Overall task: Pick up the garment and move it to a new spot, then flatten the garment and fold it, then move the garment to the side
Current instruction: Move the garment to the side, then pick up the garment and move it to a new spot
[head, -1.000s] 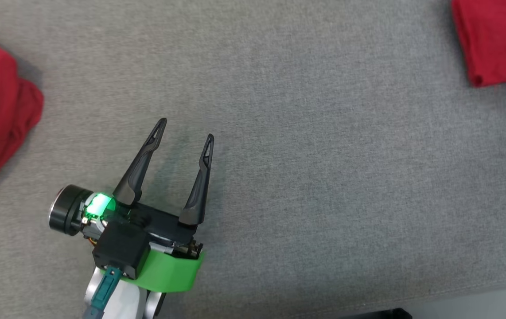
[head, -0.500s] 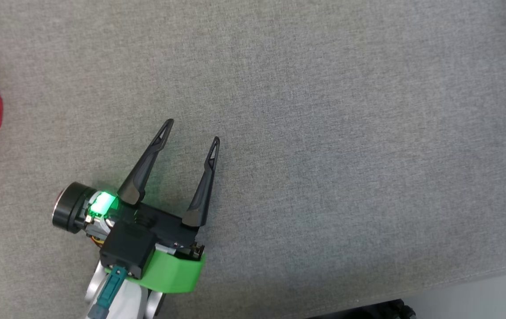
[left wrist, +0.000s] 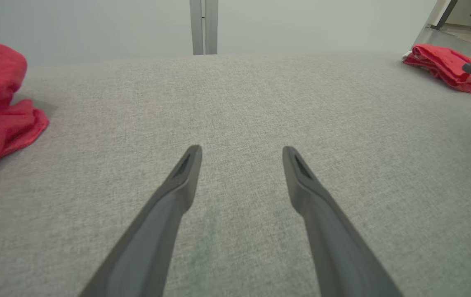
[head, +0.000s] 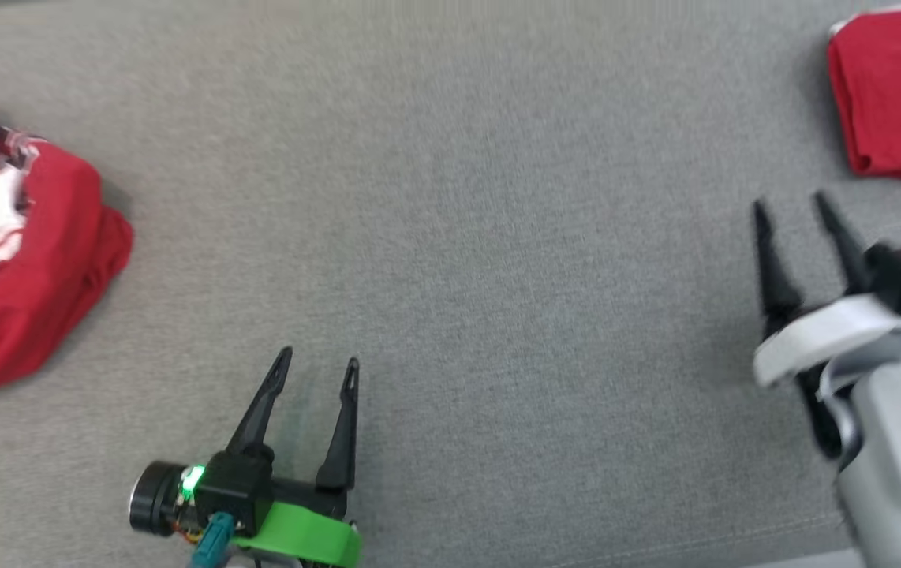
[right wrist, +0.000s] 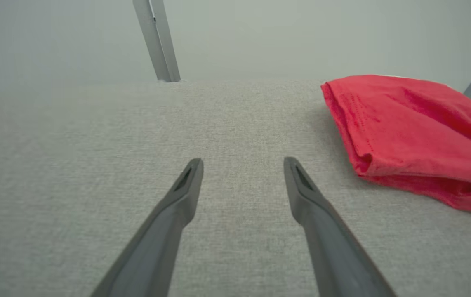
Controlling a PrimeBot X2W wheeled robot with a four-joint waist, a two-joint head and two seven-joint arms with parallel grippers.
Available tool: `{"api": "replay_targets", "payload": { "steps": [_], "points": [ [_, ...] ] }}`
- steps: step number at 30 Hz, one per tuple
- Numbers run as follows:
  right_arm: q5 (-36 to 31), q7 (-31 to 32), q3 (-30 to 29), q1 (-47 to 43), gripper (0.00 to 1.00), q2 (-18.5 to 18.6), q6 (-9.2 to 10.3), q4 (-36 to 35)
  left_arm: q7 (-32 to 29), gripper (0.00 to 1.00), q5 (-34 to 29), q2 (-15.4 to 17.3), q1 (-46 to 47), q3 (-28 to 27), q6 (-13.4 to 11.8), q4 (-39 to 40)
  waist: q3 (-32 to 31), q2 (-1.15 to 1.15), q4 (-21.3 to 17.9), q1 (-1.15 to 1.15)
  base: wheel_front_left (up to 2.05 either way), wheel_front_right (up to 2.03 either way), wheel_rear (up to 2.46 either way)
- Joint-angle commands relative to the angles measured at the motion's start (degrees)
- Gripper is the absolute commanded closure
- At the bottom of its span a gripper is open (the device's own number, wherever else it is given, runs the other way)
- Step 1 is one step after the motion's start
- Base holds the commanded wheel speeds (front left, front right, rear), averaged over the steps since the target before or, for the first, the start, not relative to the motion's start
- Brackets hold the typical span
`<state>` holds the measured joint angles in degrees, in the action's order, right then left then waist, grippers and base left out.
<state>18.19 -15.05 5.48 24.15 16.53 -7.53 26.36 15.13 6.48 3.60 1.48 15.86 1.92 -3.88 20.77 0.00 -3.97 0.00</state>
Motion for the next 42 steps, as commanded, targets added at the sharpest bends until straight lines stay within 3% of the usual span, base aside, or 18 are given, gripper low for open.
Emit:
{"api": "replay_targets", "payload": {
  "steps": [1,8,13,22,42],
  "points": [
    [-0.42,-0.16,0.53,-3.27,0.0,-1.4,0.08,-1.55,0.01,0.0,0.58,-0.13,-1.59,-0.74,-0.5,-0.92,-12.83,0.0,5.22,0.0,0.0,0.0,0.0],
    [-2.42,-0.16,1.55,-16.53,0.0,-9.16,0.08,-10.15,0.01,0.0,1.99,-0.53,-6.51,-4.04,-1.37,-2.28,-20.32,0.0,7.01,0.0,0.0,0.0,0.0],
    [-3.76,-0.16,1.39,-23.15,0.0,-11.04,0.08,-15.48,0.01,0.0,1.69,-0.65,-9.94,-6.08,-1.84,-0.14,-23.15,0.0,7.69,0.0,0.0,0.0,0.0],
    [-4.52,-0.16,0.13,-30.22,0.0,-12.12,0.06,-19.58,0.0,0.0,2.64,-0.66,-14.13,-7.42,-2.49,5.05,-25.56,0.0,7.45,0.0,0.0,0.0,0.0],
    [-3.92,-0.16,1.2,-31.76,0.0,-12.04,0.06,-17.83,0.0,0.0,2.39,-0.67,-14.47,-9.09,-2.05,2.85,-27.12,0.0,5.54,0.0,0.0,0.0,0.0]
  ]
}}
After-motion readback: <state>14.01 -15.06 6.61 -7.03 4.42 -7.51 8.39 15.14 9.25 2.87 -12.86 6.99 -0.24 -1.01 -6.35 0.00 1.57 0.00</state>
